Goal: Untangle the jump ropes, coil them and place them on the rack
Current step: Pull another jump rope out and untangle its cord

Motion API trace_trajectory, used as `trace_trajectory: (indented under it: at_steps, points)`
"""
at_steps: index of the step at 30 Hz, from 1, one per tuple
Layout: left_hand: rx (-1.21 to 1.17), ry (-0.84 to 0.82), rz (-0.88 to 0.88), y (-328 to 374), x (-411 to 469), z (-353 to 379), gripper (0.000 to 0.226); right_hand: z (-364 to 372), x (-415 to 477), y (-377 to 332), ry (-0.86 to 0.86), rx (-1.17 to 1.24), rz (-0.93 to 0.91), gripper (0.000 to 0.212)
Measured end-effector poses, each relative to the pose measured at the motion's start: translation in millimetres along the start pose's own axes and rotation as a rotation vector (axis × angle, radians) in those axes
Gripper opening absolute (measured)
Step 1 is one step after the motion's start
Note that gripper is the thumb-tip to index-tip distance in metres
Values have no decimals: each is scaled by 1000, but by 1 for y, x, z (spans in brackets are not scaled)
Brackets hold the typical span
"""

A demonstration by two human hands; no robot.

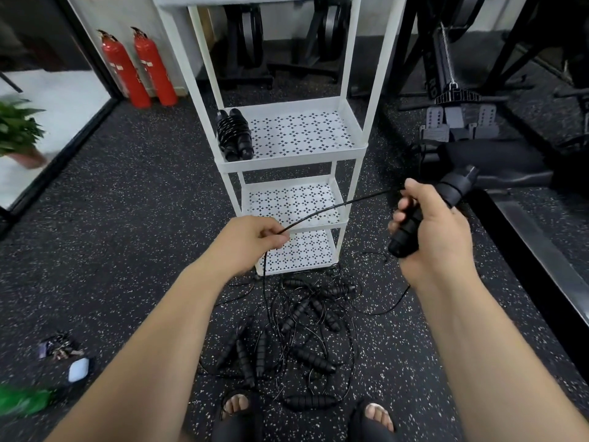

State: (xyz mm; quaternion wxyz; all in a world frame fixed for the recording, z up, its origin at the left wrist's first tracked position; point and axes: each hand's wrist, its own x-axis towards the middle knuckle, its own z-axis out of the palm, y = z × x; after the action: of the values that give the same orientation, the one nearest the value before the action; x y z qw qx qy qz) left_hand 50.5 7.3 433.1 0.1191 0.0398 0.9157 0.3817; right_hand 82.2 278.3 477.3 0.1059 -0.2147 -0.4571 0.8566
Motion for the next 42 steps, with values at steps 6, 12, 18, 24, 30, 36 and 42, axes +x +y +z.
trace_trajectory:
  at_steps: [6, 12, 18, 24, 30, 36, 42]
  points:
    - [-58, 29, 128, 26, -6, 5, 12, 7, -6, 12, -149, -95, 126, 24]
    - [41, 49, 292, 55, -8, 14, 19, 20, -22, 44, -257, -361, 158, 18]
    - [38, 93, 327, 62, -13, 15, 21, 25, -31, 50, -188, -335, 142, 10]
    - [-54, 138, 329, 66, -16, 16, 12, 26, -30, 51, -174, -185, 231, 21]
    - [-40, 19, 252, 51, -6, 35, 14, 25, -23, 39, -141, -166, 129, 13]
    - [78, -84, 99, -3, 19, 51, 7, 17, -16, 8, -87, -48, 53, 15]
    - [147, -109, 41, -33, 34, 61, 10, 7, -8, -11, -31, 10, -7, 14]
